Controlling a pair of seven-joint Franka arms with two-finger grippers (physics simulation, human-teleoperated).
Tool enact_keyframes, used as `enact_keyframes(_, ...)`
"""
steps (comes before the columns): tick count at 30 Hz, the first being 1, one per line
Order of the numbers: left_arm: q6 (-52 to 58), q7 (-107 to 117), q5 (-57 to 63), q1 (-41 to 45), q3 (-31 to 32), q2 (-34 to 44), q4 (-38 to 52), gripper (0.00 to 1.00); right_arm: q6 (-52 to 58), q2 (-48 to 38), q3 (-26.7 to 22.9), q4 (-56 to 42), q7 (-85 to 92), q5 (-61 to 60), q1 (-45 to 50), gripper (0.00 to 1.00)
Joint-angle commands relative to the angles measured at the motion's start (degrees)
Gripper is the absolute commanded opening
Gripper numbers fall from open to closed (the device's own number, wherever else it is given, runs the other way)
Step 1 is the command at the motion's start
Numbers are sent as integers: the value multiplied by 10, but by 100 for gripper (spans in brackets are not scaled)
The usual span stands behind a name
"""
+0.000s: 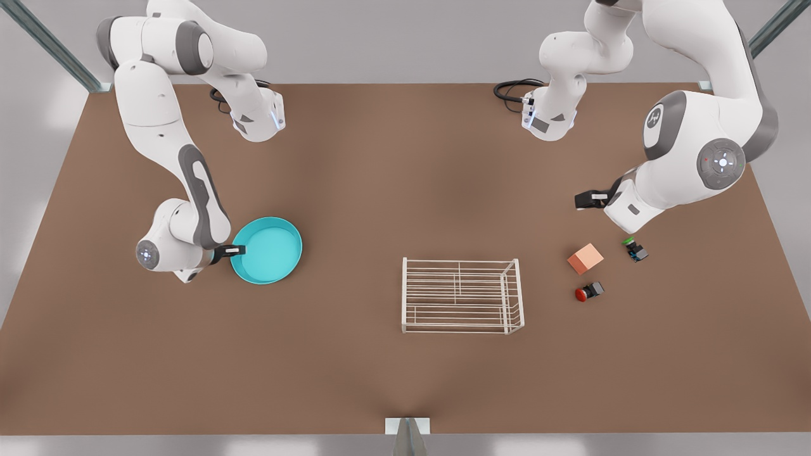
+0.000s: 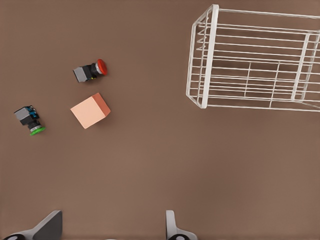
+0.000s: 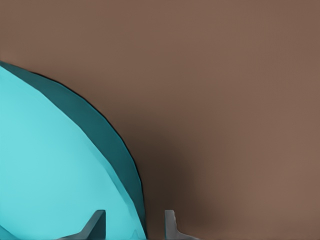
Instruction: Place the plate on the shelf with right arm and place the red button switch in the plate with left arm
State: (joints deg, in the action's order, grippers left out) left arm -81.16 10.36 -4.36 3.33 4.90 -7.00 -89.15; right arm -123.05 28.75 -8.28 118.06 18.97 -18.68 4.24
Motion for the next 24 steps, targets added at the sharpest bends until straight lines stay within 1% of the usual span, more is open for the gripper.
enact_keyframes(1,0,-3,0,0,0,1,0,100,0,0,0,0,28,0,0,52)
enact_keyframes(3,0,-3,0,0,0,1,0,100,3,0,0,0,33,0,0,43)
enact_keyframes(4,0,-3,0,0,0,1,0,100,4,0,0,0,41,-1,0,35)
enact_keyframes(5,0,-3,0,0,0,1,0,100,5,-1,0,0,41,0,0,32)
enact_keyframes(8,0,-3,0,0,0,1,0,100,8,-1,0,0,41,-1,0,26)
enact_keyframes(10,0,-3,0,0,0,1,0,100,25,-3,0,-1,41,0,0,24)
enact_keyframes(13,0,-3,1,0,0,1,0,100,83,-15,-1,-7,34,-4,-1,24)
enact_keyframes(20,0,-3,1,0,0,1,0,100,154,-47,-2,-23,32,-8,-1,23)
enact_keyframes(24,0,-3,1,0,0,1,0,100,223,-84,26,-73,25,-36,1,23)
